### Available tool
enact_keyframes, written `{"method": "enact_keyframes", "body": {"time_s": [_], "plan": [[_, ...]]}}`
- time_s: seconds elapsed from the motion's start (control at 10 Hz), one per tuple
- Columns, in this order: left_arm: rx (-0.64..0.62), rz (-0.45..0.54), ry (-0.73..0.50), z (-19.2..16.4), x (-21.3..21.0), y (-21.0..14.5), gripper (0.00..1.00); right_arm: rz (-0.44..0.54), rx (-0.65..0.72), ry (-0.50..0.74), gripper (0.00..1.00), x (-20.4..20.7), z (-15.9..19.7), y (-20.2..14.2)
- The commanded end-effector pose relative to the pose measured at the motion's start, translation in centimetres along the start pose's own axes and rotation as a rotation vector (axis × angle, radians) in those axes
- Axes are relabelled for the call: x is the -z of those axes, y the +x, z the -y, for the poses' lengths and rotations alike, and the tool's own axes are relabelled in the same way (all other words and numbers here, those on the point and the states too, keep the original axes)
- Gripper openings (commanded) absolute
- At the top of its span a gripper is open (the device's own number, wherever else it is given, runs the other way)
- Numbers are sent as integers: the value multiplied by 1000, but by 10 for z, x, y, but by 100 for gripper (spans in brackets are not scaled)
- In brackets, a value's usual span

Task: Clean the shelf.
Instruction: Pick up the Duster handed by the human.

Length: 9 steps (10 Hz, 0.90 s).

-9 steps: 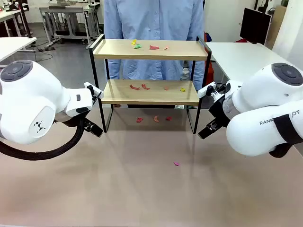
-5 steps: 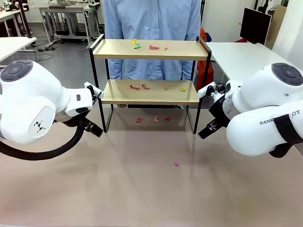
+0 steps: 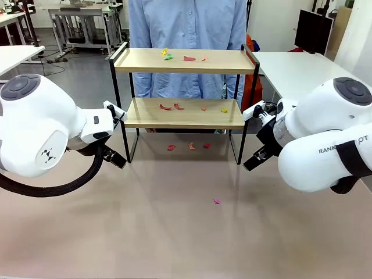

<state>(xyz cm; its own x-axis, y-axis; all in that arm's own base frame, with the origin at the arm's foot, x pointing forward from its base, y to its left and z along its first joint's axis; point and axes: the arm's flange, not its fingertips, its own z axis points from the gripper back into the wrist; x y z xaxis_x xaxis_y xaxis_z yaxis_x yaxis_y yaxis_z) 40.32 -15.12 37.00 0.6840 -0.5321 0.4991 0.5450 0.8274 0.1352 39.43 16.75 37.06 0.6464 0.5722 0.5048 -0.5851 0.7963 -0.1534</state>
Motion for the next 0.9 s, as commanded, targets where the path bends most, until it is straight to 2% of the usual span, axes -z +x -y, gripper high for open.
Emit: {"method": "enact_keyframes", "body": {"time_s": [0.0, 0.2, 0.4, 0.5, 0.6, 0.7, 0.8], "plan": [[0, 0, 0, 0, 0, 0, 100, 0, 0, 0, 100, 0, 0, 0], [51, 73, -70, -10, -58, 22, 100, 83, 10, 36, 100, -50, 19, 41], [62, 84, -162, -42, -106, 41, 100, 139, 55, 64, 100, -98, 47, 63], [100, 74, -242, -61, -120, 46, 100, 170, 58, 86, 100, -116, 64, 63], [161, 104, -351, -86, -129, 48, 100, 200, 23, 133, 100, -128, 87, 59], [186, 156, -384, -115, -126, 47, 100, 250, 42, 134, 100, -133, 113, 51], [246, 184, -444, -149, -115, 40, 100, 290, -32, 206, 100, -130, 144, 40]]}}
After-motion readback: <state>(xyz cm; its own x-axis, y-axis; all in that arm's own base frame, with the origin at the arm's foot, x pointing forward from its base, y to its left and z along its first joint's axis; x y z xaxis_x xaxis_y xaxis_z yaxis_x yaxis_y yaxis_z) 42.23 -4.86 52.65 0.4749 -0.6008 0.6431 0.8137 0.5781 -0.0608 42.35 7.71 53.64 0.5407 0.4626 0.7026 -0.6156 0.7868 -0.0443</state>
